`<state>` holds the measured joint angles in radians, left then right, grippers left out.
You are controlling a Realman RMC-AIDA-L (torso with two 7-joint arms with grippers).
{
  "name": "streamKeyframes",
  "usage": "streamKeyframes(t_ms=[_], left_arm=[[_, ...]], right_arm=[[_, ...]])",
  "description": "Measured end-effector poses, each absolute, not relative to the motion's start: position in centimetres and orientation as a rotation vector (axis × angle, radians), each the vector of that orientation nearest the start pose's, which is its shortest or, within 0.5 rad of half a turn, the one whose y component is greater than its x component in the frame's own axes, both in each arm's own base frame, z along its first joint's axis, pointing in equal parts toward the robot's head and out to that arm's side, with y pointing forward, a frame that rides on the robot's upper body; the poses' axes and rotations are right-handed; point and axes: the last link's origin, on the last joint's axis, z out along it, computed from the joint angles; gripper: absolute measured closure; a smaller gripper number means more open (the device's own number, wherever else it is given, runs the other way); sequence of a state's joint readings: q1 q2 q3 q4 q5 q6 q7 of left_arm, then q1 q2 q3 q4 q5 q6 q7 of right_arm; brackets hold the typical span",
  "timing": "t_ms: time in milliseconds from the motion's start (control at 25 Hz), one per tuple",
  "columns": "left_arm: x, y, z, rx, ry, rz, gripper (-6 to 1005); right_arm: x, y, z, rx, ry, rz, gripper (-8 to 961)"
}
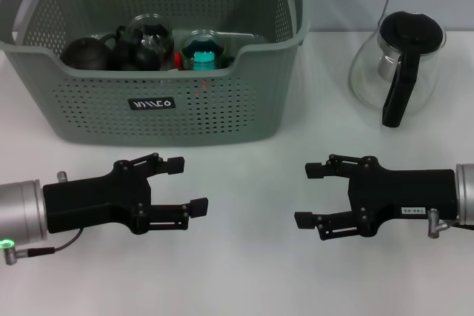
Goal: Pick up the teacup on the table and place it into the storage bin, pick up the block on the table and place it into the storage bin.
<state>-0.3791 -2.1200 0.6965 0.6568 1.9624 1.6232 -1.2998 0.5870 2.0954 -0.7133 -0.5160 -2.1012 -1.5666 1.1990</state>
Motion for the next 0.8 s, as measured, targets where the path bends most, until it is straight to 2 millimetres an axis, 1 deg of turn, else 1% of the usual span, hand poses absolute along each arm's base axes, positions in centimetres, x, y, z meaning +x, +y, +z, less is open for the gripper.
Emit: streamKeyframes(t_ms=[360, 480, 800], left_arm=[[-29.9, 28.2, -2.7, -2.667, -0.754, -0.686, 59], [-30.0, 27.9, -3.0, -2.676, -0.765, -0.674, 59], [-29.8, 27.6, -3.1, -2.698, -0.771, -0.694, 59]], right_arm=[[25.4, 31.1, -4.7, -2.939, 0.326, 0.635, 38], [25.5, 31.1, -4.8, -2.934, 0.328, 0.629, 50], [25.4, 31.1, -4.7, -2.929, 0.352, 0.646, 54]])
